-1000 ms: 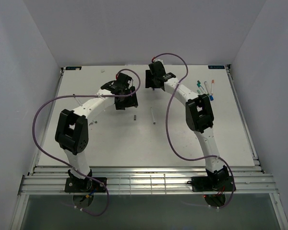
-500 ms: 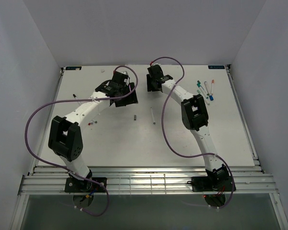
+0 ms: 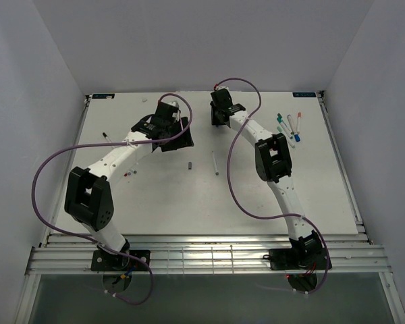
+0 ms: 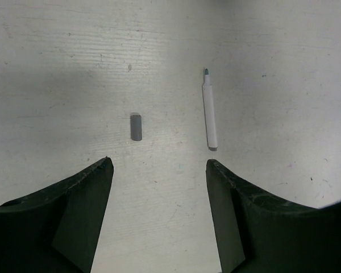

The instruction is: Open the pen caps

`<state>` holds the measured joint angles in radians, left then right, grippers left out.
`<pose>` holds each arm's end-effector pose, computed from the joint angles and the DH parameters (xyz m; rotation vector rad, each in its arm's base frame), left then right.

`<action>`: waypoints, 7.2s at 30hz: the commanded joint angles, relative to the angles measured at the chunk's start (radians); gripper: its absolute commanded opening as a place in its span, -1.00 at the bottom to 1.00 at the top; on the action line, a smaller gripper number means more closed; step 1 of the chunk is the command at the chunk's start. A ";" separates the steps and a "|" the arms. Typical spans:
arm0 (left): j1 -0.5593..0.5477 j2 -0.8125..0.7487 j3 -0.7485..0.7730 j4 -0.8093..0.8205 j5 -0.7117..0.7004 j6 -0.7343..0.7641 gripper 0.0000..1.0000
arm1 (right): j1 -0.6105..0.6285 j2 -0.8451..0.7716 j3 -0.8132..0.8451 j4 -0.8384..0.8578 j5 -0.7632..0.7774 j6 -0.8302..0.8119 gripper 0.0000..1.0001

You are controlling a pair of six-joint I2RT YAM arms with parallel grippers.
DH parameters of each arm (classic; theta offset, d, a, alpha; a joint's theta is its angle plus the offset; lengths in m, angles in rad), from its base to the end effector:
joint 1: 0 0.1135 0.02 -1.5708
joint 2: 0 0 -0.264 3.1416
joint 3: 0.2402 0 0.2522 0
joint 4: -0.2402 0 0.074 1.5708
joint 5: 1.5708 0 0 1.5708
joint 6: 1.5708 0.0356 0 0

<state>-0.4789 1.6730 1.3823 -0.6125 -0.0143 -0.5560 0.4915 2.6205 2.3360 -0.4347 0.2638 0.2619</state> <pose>0.3256 -0.1685 0.2773 -0.1035 2.5208 -0.4171 0.5179 0.2667 0.1624 -0.1237 2.2586 0.0981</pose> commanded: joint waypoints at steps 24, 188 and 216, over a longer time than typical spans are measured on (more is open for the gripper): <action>0.028 -0.021 -0.068 0.100 0.244 -0.114 0.57 | -0.037 -0.699 -0.682 0.180 -0.228 0.025 -0.85; 0.059 -0.013 -0.209 0.180 0.148 -0.153 -1.00 | 0.133 -1.093 -1.502 0.667 -0.553 0.228 -0.85; 0.045 0.238 -0.091 0.086 0.056 -0.013 -0.78 | 0.033 -0.861 -1.291 0.484 -0.348 0.117 -0.84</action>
<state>-0.4294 1.8999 1.2495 -0.5056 0.0734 -0.5838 0.5255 1.7401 1.0008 0.0467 -0.0883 0.3912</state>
